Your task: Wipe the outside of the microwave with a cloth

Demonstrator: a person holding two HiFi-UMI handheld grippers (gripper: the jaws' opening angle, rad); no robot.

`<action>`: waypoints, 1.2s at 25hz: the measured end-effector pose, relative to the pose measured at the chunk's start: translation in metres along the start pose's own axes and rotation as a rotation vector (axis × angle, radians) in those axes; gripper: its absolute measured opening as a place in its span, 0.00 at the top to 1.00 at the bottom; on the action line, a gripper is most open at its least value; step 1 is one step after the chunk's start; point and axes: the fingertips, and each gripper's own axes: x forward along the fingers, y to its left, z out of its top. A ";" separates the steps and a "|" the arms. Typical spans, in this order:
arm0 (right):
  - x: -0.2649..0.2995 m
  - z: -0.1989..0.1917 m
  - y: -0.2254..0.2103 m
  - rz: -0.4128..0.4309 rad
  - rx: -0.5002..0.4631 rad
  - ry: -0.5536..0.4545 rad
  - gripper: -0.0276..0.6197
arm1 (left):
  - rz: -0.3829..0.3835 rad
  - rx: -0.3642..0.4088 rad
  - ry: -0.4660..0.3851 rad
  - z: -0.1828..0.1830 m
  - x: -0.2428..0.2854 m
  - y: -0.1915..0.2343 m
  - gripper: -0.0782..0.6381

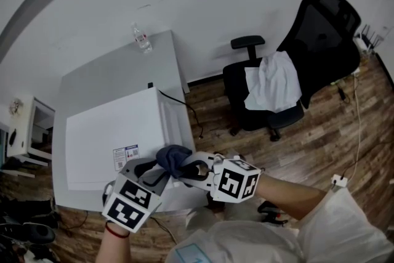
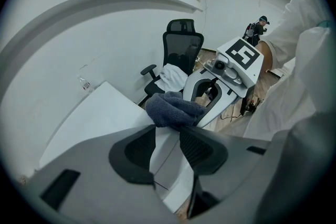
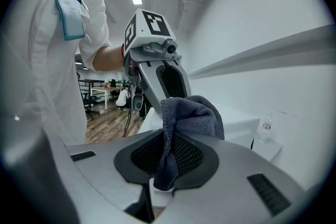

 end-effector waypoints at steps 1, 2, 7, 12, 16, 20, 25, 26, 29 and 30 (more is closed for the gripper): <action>0.000 0.000 0.001 0.001 0.001 -0.001 0.85 | -0.004 0.002 0.004 -0.002 0.000 -0.001 0.69; 0.000 0.001 0.002 0.003 0.001 -0.002 0.85 | -0.007 0.004 0.007 -0.004 -0.001 -0.003 0.69; 0.001 0.001 0.003 0.012 -0.008 0.017 0.85 | -0.013 0.009 0.007 -0.004 0.001 -0.003 0.69; 0.001 0.000 -0.008 -0.010 -0.009 0.058 0.85 | -0.026 0.018 0.017 -0.001 0.006 -0.001 0.69; 0.004 -0.004 -0.019 -0.023 -0.020 0.105 0.85 | -0.043 0.031 0.034 0.000 0.007 0.000 0.67; 0.006 -0.006 -0.029 -0.048 -0.020 0.145 0.85 | -0.016 0.054 0.036 0.010 0.007 0.011 0.68; 0.008 -0.006 -0.047 -0.084 -0.008 0.157 0.85 | 0.002 0.068 0.039 0.022 0.011 0.027 0.68; 0.009 -0.006 -0.051 -0.090 -0.008 0.160 0.85 | 0.004 0.070 0.040 0.024 0.012 0.029 0.68; 0.010 -0.009 -0.060 -0.106 -0.011 0.174 0.85 | 0.011 0.074 0.043 0.028 0.017 0.034 0.68; 0.011 -0.011 -0.063 -0.111 -0.011 0.179 0.85 | 0.013 0.074 0.044 0.029 0.020 0.036 0.68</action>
